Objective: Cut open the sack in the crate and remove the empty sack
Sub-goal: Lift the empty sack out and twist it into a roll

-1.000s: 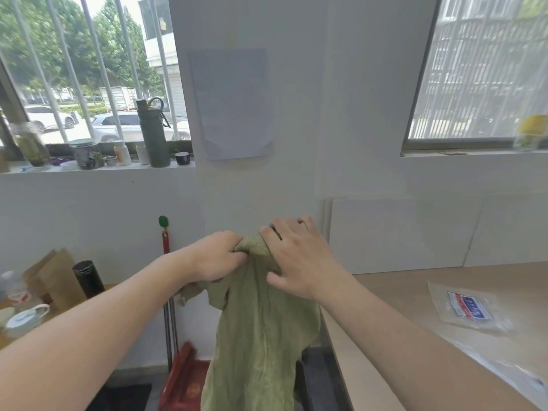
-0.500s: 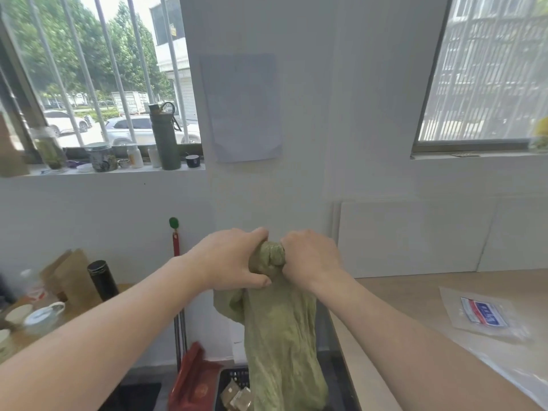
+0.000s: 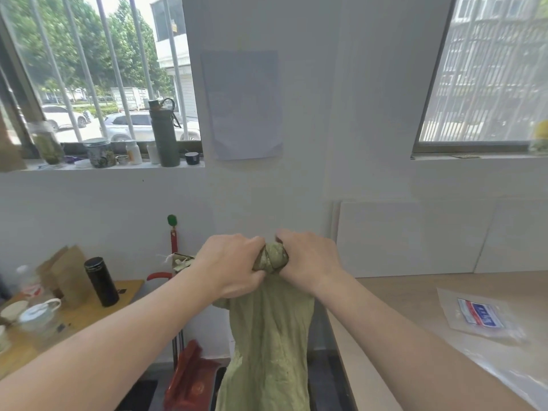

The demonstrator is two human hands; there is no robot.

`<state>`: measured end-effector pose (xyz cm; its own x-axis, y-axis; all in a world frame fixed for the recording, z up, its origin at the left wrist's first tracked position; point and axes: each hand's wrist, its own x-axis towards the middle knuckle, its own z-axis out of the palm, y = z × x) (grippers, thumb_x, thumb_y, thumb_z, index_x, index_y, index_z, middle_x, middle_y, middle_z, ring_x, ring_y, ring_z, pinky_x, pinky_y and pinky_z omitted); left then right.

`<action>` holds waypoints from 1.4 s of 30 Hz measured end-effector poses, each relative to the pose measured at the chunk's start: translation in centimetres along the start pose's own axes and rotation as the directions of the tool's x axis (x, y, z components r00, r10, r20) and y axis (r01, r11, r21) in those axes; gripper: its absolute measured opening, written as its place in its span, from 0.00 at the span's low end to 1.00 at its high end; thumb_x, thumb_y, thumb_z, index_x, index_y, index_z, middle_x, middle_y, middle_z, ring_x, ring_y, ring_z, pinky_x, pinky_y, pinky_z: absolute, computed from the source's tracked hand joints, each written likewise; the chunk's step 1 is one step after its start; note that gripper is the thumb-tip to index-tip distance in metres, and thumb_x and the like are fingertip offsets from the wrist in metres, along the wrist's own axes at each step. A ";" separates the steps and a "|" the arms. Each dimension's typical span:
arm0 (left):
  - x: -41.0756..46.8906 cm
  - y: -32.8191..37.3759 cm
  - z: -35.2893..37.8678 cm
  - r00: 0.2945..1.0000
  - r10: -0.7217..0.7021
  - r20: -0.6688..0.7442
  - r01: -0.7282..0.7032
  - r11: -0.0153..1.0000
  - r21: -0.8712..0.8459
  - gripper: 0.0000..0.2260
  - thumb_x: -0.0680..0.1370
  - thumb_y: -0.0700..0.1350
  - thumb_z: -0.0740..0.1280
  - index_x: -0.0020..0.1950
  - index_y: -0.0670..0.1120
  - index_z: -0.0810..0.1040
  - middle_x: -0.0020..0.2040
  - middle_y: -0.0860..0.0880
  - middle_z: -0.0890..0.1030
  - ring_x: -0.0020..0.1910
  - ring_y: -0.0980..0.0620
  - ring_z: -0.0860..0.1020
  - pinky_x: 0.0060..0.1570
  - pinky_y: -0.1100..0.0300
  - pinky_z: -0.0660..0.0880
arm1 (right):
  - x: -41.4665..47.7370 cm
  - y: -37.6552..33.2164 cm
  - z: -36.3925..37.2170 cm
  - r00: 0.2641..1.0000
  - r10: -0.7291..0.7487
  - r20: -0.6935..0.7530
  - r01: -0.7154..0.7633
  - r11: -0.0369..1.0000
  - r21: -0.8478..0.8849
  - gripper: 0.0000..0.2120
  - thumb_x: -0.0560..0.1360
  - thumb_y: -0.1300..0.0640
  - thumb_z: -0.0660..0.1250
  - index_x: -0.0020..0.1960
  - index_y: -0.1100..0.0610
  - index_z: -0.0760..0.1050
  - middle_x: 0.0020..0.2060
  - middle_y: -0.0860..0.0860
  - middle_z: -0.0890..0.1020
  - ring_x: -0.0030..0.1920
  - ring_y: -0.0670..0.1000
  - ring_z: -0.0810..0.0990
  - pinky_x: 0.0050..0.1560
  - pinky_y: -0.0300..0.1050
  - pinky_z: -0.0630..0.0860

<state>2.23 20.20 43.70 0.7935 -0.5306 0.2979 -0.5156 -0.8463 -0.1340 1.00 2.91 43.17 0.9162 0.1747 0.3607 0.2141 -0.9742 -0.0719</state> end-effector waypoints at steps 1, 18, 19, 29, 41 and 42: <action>0.3 0.0 0.0 0.999 -0.033 0.035 0.035 0.997 -0.064 0.11 0.75 0.57 0.62 0.44 0.50 0.68 0.41 0.49 0.79 0.44 0.41 0.80 0.40 0.53 0.70 | 0.0 0.2 0.3 0.995 -0.054 -0.084 0.045 0.994 -0.103 0.16 0.67 0.45 0.72 0.50 0.49 0.72 0.42 0.50 0.82 0.45 0.58 0.81 0.39 0.48 0.68; 1.7 0.2 -1.9 0.954 0.087 0.288 0.102 0.806 -0.583 0.13 0.71 0.56 0.69 0.37 0.47 0.71 0.33 0.54 0.79 0.33 0.52 0.77 0.38 0.53 0.76 | 0.0 1.4 1.2 0.956 -0.084 -0.281 0.018 0.973 -0.229 0.21 0.53 0.68 0.74 0.32 0.52 0.64 0.21 0.52 0.73 0.23 0.56 0.68 0.32 0.44 0.60; 1.4 0.2 -1.8 0.972 0.081 0.223 0.038 0.874 -0.484 0.14 0.69 0.59 0.69 0.39 0.50 0.73 0.34 0.55 0.80 0.35 0.52 0.79 0.40 0.53 0.79 | 0.0 1.1 1.1 0.969 -0.053 -0.242 -0.001 0.976 -0.218 0.21 0.54 0.67 0.74 0.31 0.52 0.64 0.21 0.51 0.73 0.23 0.56 0.65 0.31 0.44 0.60; 0.0 1.9 0.1 0.996 -0.016 -0.085 0.029 0.987 0.158 0.22 0.78 0.65 0.64 0.55 0.49 0.62 0.37 0.51 0.70 0.37 0.44 0.74 0.32 0.54 0.65 | 0.5 0.2 0.4 0.989 0.135 0.067 -0.134 0.991 -0.020 0.09 0.71 0.64 0.64 0.35 0.54 0.71 0.31 0.50 0.74 0.34 0.57 0.76 0.33 0.45 0.70; 2.3 0.3 -0.4 0.984 -0.083 0.160 0.111 0.978 -0.177 0.11 0.75 0.54 0.65 0.36 0.49 0.73 0.36 0.49 0.79 0.38 0.43 0.80 0.40 0.53 0.78 | -0.1 2.1 1.6 0.986 -0.110 -0.127 0.095 0.988 -0.119 0.21 0.65 0.49 0.69 0.56 0.49 0.69 0.43 0.49 0.80 0.47 0.56 0.79 0.49 0.51 0.66; 2.6 0.1 -0.5 0.976 -0.111 0.188 0.158 0.954 -0.256 0.12 0.75 0.54 0.66 0.37 0.48 0.76 0.37 0.48 0.81 0.39 0.44 0.81 0.41 0.52 0.80 | -0.2 2.2 1.6 0.980 -0.118 -0.163 0.094 0.984 -0.150 0.24 0.64 0.47 0.69 0.58 0.49 0.71 0.46 0.50 0.78 0.48 0.56 0.78 0.53 0.53 0.67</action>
<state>4.09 18.80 44.92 0.8924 -0.4329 0.1277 -0.4493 -0.8786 0.1616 1.80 0.96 41.42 0.8168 0.2632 0.5134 0.2461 -0.9638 0.1026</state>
